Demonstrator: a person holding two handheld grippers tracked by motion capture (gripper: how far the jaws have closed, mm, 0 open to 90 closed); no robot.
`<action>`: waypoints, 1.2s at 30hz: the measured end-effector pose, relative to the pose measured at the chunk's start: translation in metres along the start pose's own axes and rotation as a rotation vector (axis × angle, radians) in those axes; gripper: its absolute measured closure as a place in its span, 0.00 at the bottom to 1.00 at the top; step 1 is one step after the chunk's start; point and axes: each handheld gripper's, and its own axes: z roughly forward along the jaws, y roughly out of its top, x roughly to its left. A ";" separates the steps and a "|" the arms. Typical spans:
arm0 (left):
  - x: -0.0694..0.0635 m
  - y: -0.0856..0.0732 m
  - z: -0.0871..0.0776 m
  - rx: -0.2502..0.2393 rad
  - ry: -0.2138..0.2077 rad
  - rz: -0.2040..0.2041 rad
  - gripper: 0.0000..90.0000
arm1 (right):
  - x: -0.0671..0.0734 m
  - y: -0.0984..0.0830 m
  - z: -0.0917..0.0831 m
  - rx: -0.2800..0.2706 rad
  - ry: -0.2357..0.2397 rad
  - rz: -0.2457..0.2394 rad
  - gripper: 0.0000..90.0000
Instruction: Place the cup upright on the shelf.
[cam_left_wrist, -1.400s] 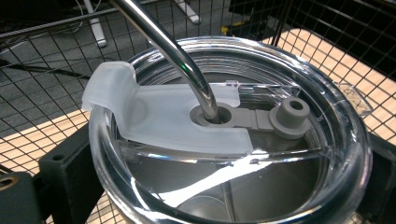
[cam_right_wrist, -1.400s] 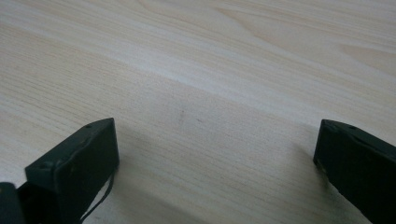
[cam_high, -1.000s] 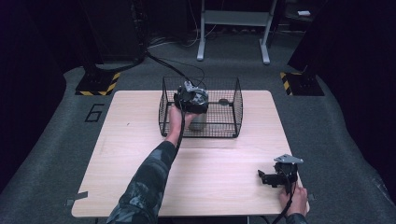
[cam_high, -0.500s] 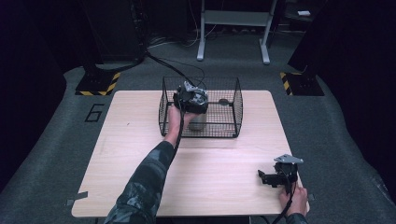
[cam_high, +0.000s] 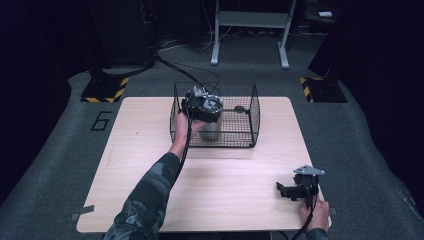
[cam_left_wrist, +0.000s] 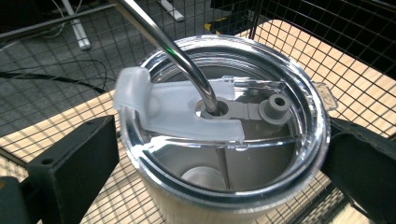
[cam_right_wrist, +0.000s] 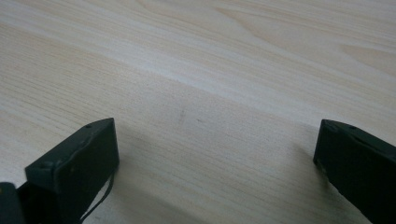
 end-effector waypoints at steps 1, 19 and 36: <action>0.002 -0.001 -0.004 0.011 -0.019 -0.004 0.00 | 0.000 0.000 0.000 0.000 0.000 0.000 0.00; 0.002 -0.008 -0.083 0.039 -0.015 0.077 0.00 | 0.000 0.000 0.000 0.000 0.000 0.000 0.00; 0.007 -0.070 -0.158 0.040 0.041 0.138 0.00 | 0.001 0.000 0.000 0.000 -0.004 0.007 0.00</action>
